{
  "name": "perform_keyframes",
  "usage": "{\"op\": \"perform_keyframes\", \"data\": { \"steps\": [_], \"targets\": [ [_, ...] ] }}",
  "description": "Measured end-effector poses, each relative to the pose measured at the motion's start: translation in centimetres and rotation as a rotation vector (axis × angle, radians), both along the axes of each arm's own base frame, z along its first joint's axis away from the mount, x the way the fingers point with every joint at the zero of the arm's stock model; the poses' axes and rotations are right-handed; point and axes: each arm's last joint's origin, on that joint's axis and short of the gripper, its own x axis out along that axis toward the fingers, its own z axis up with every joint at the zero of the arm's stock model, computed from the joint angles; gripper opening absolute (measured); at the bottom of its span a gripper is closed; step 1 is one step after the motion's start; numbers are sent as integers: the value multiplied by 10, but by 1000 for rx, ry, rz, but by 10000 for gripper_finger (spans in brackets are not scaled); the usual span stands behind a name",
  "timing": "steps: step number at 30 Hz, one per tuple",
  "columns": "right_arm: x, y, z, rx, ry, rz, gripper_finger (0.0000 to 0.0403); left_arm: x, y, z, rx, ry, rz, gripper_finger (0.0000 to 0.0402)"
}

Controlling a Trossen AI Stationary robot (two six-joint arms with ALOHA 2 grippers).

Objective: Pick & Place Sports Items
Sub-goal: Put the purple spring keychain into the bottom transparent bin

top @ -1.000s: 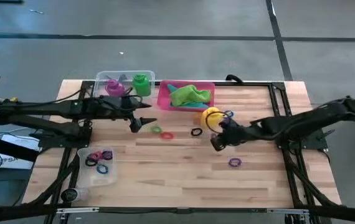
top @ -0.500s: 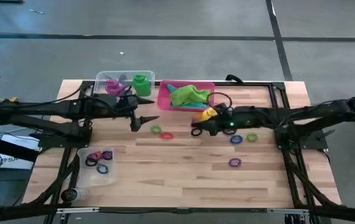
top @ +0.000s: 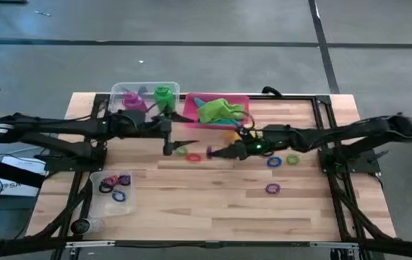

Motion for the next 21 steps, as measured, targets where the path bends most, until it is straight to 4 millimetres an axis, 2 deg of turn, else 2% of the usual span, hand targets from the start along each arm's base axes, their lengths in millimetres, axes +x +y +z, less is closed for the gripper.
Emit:
{"op": "perform_keyframes", "data": {
  "steps": [8,21],
  "targets": [
    [7,18,-8,53,0,59,0,16,-5,-12,-65,15,-197,360],
    [5,26,-8,61,2,60,0,17,-25,-12,-36,19,-307,360]
  ]
}}
